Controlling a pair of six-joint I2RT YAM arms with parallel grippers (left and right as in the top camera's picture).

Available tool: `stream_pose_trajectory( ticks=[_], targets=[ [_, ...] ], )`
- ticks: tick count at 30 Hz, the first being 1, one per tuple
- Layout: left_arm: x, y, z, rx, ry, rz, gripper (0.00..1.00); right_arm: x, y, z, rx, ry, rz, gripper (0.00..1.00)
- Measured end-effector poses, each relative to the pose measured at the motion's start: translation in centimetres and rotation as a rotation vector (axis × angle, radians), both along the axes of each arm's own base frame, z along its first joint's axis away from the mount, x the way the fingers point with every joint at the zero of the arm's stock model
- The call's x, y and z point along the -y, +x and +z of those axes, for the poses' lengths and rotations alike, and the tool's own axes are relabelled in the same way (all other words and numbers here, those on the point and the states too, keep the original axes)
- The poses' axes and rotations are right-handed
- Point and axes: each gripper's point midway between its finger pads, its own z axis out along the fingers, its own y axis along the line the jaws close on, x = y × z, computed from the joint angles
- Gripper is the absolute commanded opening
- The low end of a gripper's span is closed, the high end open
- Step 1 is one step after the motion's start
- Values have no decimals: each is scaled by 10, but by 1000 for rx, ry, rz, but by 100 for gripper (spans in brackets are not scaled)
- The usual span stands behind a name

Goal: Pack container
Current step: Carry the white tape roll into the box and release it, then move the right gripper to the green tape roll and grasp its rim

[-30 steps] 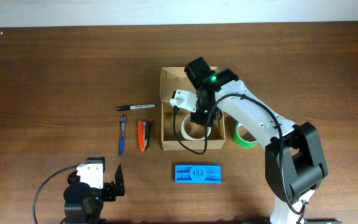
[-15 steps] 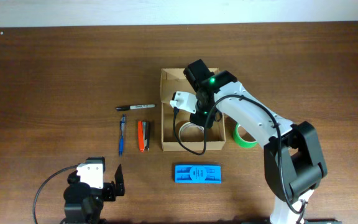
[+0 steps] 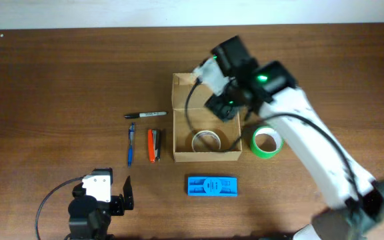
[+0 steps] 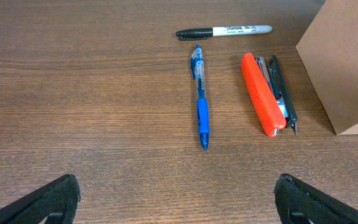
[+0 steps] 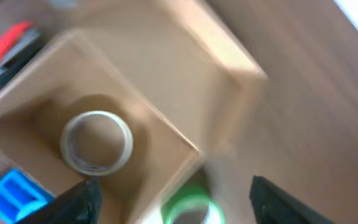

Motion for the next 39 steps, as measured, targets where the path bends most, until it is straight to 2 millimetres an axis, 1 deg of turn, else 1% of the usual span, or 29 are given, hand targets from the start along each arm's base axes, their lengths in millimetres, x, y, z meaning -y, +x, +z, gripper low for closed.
stream_pose_trajectory(
  ticks=[1, 2, 5, 9, 11, 12, 13, 15, 16, 17, 18, 20, 22, 24, 26, 32, 36, 39],
  targets=[
    [0, 0, 0, 0, 0, 0, 100, 17, -4, 6, 2, -2, -127, 92],
    [0, 0, 0, 0, 0, 0, 99, 31, -9, 9, -5, -11, -229, 99],
    [0, 0, 0, 0, 0, 0, 100, 81, -27, 8, -44, -45, -565, 99],
    [0, 0, 0, 0, 0, 0, 100, 130, -40, -4, -97, -52, -875, 99],
    [0, 0, 0, 0, 0, 0, 99, 141, -44, -13, -129, -55, -928, 99],
    [0, 0, 0, 0, 0, 0, 100, 148, -48, -21, -154, -63, -954, 99],
    [0, 0, 0, 0, 0, 0, 100, 152, -50, -28, -171, -68, -969, 99],
    [0, 0, 0, 0, 0, 0, 100, 156, -53, -49, -210, -63, -989, 99],
    [0, 0, 0, 0, 0, 0, 99, 154, -51, -67, -235, -40, -982, 99],
    [0, 0, 0, 0, 0, 0, 99, 153, -52, -75, -250, -32, -980, 99],
    [0, 0, 0, 0, 0, 0, 100, 151, -55, -90, -277, -16, -976, 99],
    [0, 0, 0, 1, 0, 0, 100, 149, -62, -114, -324, -3, -972, 99],
    [0, 0, 0, 1, 0, 0, 100, 151, -77, -138, -387, -1, -988, 99],
    [0, 0, 0, 1, 0, 0, 100, 153, -80, -150, -404, 22, -1007, 100],
    [0, 0, 0, 1, 0, 0, 100, 155, -79, -158, -409, 51, -1025, 99],
    [0, 0, 0, 0, 0, 0, 100, 162, -77, -174, -413, 117, -1079, 92],
    [0, 0, 0, 0, 0, 0, 100, 162, -73, -185, -394, 154, -1094, 81],
    [0, 0, 0, 1, 0, 0, 100, 161, -76, -193, -397, 165, -1106, 75]
  ],
)
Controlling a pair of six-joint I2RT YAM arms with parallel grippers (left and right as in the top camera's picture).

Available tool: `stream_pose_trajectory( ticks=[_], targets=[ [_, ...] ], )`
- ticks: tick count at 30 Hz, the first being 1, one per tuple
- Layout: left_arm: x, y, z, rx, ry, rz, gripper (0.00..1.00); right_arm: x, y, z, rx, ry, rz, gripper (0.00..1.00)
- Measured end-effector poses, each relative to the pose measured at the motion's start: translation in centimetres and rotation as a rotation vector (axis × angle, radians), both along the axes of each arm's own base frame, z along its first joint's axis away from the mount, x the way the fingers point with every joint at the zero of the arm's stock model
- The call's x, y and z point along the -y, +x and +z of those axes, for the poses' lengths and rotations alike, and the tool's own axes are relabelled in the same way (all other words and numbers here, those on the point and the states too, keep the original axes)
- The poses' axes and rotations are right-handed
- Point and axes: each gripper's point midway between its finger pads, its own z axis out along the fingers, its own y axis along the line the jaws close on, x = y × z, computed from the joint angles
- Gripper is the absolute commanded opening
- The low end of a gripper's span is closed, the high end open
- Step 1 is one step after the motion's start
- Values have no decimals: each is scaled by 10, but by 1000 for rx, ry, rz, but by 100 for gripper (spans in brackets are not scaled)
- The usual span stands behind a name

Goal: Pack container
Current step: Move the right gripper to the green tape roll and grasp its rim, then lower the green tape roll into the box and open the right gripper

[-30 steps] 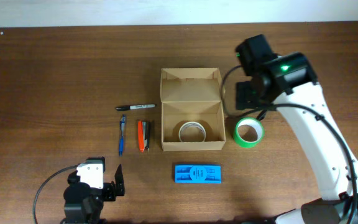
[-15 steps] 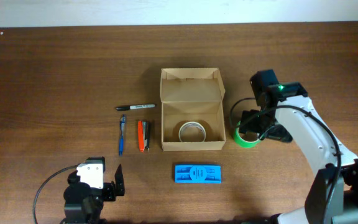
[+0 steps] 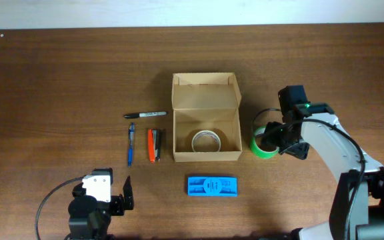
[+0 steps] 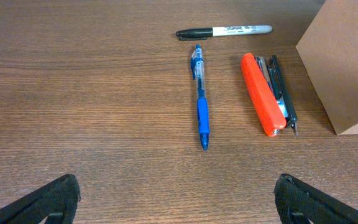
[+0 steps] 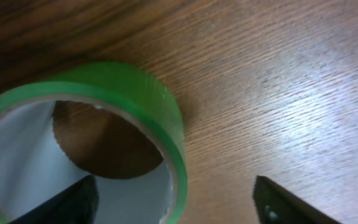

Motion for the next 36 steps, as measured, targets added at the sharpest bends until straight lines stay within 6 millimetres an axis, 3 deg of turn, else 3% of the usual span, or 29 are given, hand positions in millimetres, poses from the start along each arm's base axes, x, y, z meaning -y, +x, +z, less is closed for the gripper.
stream_pose_trajectory(
  ticks=[3, 6, 9, 19, 23, 26, 28, 30, 33, 36],
  targets=[
    [0, 0, 0, 0, 0, 0, 100, -1, 1, -7, 15, 4, -4, 56],
    [0, 0, 0, 0, 0, 0, 100, -1, -2, -13, 17, 8, -11, 23],
    [0, 0, 0, 0, 0, 0, 100, 0, -3, -15, 18, 7, -19, 7],
    [0, 0, 0, 0, 0, 0, 100, 4, 3, -9, 29, -16, 49, 4],
    [0, 0, 0, -1, 0, 0, 100, 8, 22, 26, 114, -51, 91, 4],
    [0, 0, 0, 0, 0, 0, 100, 4, 58, 89, 330, -67, 207, 3],
    [0, 0, 0, -1, 0, 0, 100, -9, 73, 133, 471, -56, 362, 4],
    [0, 0, 0, 0, 0, 0, 100, -35, 76, 172, 581, -41, 601, 4],
    [0, 0, 0, 0, 0, 0, 100, -74, 73, 197, 664, -33, 881, 3],
    [0, 0, 0, 0, 0, 0, 100, -106, 67, 192, 669, -21, 1094, 3]
  ],
)
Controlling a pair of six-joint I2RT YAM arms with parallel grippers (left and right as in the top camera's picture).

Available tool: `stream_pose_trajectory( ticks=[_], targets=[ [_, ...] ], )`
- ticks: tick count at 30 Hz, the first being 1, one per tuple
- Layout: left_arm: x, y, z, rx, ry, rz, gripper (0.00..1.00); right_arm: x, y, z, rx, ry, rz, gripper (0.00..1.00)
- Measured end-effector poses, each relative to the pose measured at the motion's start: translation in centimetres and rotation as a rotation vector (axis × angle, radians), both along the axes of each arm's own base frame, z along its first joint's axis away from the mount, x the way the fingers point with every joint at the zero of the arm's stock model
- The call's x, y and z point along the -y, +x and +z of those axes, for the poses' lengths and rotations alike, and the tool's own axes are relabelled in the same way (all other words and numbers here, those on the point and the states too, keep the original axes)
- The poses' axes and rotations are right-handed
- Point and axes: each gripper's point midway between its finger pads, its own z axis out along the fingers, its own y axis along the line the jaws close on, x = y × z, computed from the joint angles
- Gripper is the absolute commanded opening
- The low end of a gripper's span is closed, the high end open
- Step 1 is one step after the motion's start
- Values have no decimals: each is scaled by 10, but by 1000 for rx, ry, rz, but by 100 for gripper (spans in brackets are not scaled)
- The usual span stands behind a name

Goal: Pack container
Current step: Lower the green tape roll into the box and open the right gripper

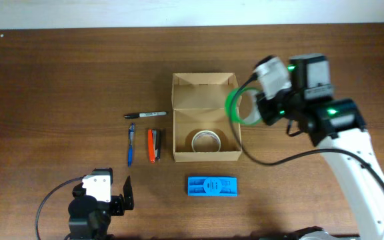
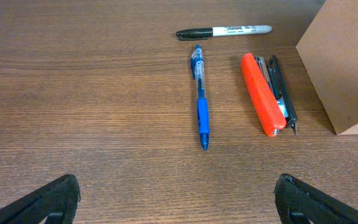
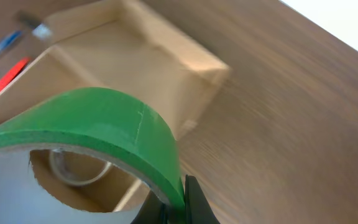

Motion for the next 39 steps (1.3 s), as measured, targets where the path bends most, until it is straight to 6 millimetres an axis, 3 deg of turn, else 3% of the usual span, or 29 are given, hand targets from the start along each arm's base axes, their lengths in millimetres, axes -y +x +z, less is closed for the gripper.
stream_pose_trajectory(
  ticks=[5, 10, 19, 29, 30, 31, 32, 33, 36, 39],
  targets=[
    [0, 0, 0, 0, 0, 0, 100, -39, -5, -27, -21, -74, 224, 3],
    [0, 0, 0, 0, 0, 0, 100, -62, -7, -51, -32, -164, 356, 3],
    [0, 0, 0, 0, 0, 0, 100, -58, 3, -101, -111, -309, 398, 3],
    [0, 0, 0, 0, 0, 0, 100, -52, 5, -125, -166, -356, 397, 4],
    [0, 0, 0, 0, 0, 0, 99, -52, 5, -128, -172, -358, 398, 6],
    [0, 0, 0, 0, 0, 0, 100, -52, 5, -129, -176, -360, 397, 24],
    [0, 0, 0, 0, 0, 0, 100, -52, 5, -130, -178, -362, 398, 49],
    [0, 0, 0, 0, 0, 0, 99, -52, 6, -131, -177, -362, 397, 66],
    [0, 0, 0, 0, 0, 0, 100, -53, 9, -129, -163, -358, 395, 79],
    [0, 0, 0, 0, 0, 0, 99, -54, 10, -129, -156, -360, 399, 82]
  ],
)
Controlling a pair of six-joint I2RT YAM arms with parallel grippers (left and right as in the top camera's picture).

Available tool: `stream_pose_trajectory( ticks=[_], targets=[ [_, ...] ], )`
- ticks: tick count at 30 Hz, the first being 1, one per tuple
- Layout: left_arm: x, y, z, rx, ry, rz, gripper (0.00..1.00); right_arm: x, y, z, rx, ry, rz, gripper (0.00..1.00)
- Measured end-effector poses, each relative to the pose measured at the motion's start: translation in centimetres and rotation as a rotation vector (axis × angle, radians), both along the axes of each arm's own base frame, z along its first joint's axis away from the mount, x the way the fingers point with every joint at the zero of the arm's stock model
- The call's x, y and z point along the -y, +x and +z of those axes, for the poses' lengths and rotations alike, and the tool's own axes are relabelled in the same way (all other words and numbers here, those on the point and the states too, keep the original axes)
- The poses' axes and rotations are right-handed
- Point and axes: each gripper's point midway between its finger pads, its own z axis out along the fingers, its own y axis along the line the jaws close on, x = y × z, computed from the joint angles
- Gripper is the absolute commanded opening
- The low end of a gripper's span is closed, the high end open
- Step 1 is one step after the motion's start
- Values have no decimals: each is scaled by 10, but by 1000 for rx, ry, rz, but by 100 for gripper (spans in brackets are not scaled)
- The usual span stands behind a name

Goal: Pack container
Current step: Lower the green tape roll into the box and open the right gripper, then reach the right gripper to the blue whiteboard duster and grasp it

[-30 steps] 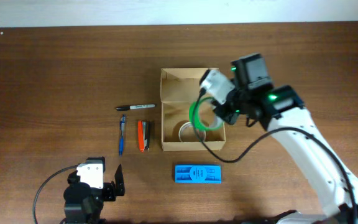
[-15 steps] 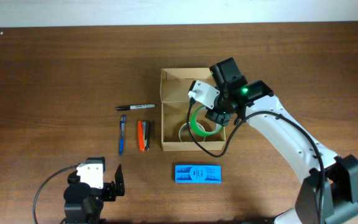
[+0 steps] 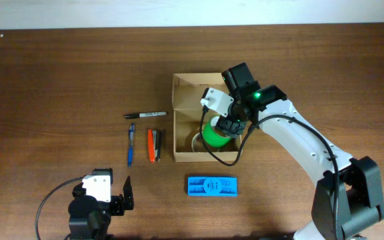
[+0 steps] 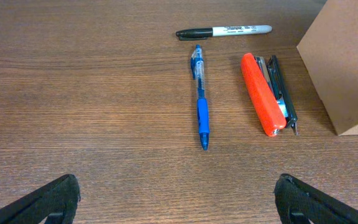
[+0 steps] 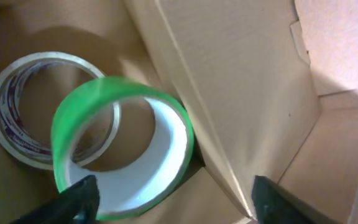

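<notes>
The open cardboard box [image 3: 192, 93] stands mid-table. A green tape roll [image 5: 123, 146] lies tilted inside it, leaning on a clear tape roll [image 5: 39, 118] and against the box's right wall. My right gripper [image 5: 174, 196] hangs open just above the green roll [image 3: 215, 137], fingers wide on either side, not gripping it. On the table left of the box lie a black marker [image 4: 224, 30], a blue pen [image 4: 200, 99] and an orange stapler [image 4: 263, 102]. My left gripper [image 4: 176, 205] rests open near the front edge, nothing between its fingers.
A flat blue piece [image 3: 212, 186] lies in front of the box. The box's raised lid flap stands at its far side, near the right arm's wrist. The box corner [image 4: 347, 68] shows at the right of the left wrist view.
The right gripper held the green tape raised over the box's right side. Now the tape sits inside the box and the gripper is open over it. The left arm has not moved.
The right gripper was open over the box, which held the clear tape, with the green tape on the table to the right. Then it stood open at the green tape. Then it held the tape up beside the box. Now the tape is in the box, released.
</notes>
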Motion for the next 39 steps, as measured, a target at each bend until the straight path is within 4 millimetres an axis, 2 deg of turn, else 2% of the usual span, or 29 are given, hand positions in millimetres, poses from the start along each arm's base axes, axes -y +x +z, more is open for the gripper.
stream_pose_trajectory(
  ticks=[7, 11, 12, 15, 18, 20, 23, 25, 28, 31, 35, 39],
  targets=[
    [0, 0, 0, 0, 0, 0, 100, -1, 0, 1, -2, 5, -2, 84],
    [0, 0, 0, 0, 0, 0, 100, -7, -4, 18, -32, 41, -3, 84],
    [0, 0, 0, 0, 0, 0, 100, -8, -7, 25, -44, 47, -1, 84],
    [0, 0, 0, 0, 0, 0, 100, -2, -32, 56, -109, 53, 2, 83],
    [0, 0, 0, 0, 0, 0, 100, 4, -54, 99, -84, 93, -7, 84],
    [0, 0, 0, 0, 0, 0, 100, 11, -74, 135, -14, 142, -17, 87],
    [0, 0, 0, 0, 0, 0, 100, 19, -95, 169, 70, 199, -24, 87],
    [0, 0, 0, 0, 0, 0, 100, 26, -116, 176, 84, 223, -33, 88],
    [0, 0, 0, 0, 0, 0, 100, 34, -147, 159, 20, 231, -38, 88],
    [0, 0, 0, 0, 0, 0, 100, 35, -167, 126, -74, 235, -35, 88],
    [0, 0, 0, 0, 0, 0, 100, 28, -180, 93, -159, 234, -7, 88],
    [0, 0, 0, 0, 0, 0, 100, 15, -184, 78, -178, 227, 48, 88]
  ],
)
